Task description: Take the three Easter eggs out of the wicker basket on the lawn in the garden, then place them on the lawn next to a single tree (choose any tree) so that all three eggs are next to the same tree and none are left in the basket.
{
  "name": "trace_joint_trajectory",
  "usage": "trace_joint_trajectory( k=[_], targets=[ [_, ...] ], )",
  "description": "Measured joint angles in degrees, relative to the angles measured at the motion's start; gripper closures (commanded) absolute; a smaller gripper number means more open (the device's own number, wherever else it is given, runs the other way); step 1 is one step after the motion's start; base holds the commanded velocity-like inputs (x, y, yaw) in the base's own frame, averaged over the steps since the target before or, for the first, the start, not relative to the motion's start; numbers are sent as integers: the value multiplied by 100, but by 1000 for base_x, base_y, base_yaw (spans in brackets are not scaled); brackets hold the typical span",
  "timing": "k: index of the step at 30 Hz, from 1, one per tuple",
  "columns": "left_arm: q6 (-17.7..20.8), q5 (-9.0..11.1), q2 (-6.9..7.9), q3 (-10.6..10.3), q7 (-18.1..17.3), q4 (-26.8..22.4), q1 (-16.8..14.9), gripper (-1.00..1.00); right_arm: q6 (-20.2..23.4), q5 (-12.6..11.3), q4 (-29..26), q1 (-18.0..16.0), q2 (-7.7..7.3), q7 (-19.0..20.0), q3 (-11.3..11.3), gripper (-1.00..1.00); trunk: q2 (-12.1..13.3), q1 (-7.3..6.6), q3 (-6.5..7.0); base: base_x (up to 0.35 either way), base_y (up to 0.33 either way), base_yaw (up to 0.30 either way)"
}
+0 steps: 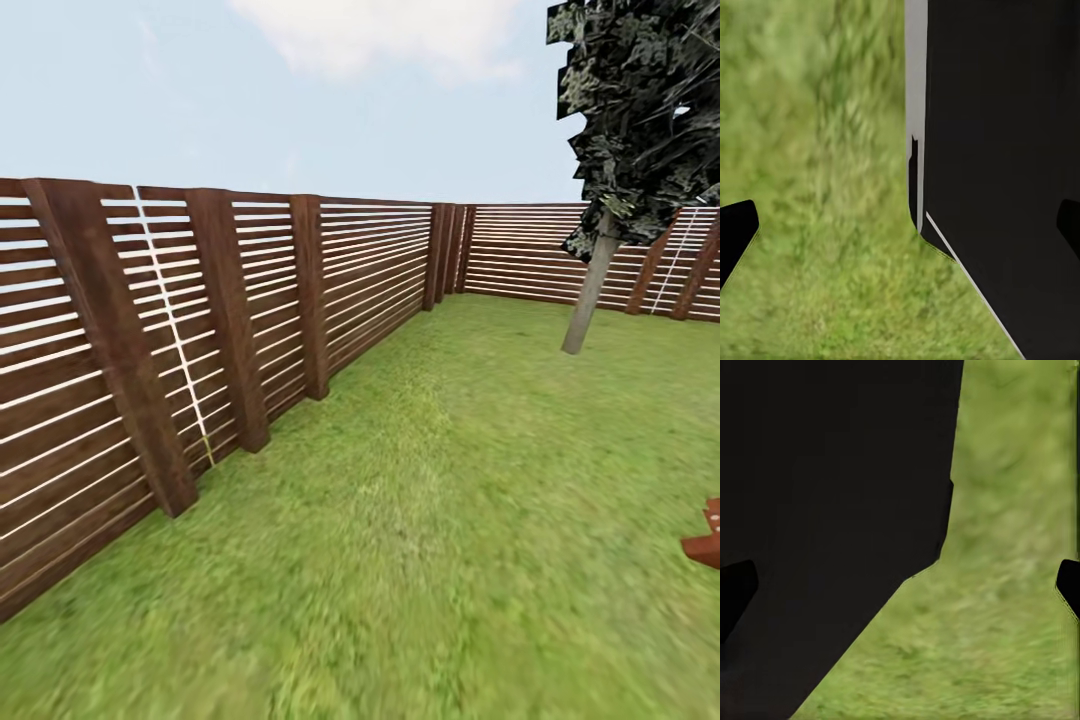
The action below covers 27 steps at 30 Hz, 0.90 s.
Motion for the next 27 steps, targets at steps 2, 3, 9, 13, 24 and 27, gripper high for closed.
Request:
trace_joint_trajectory(
  k=[2,3,9,13,24,27],
  targets=[
    [0,-1,0,0,0,0,0,-100,0,2,0,0,0,-1,0,-100,0,0,0,334,0,-1],
    [0,-1,0,0,0,0,0,-100,0,2,0,0,0,0,0,-100,0,0,0,334,0,0],
    [0,1,0,0,0,0,0,-100,0,2,0,0,0,1,1,-100,0,0,0,334,0,0],
    [0,1,0,0,0,0,0,-100,0,0,0,1,0,0,3,-100,0,0,0,334,0,0],
    [0,0,0,0,0,0,0,-100,0,3,0,0,0,-1,2,-100,0,0,0,334,0,0],
    [0,-1,0,0,0,0,0,-100,0,3,0,0,0,-2,4,-100,0,0,0,334,0,-44]
  ],
)
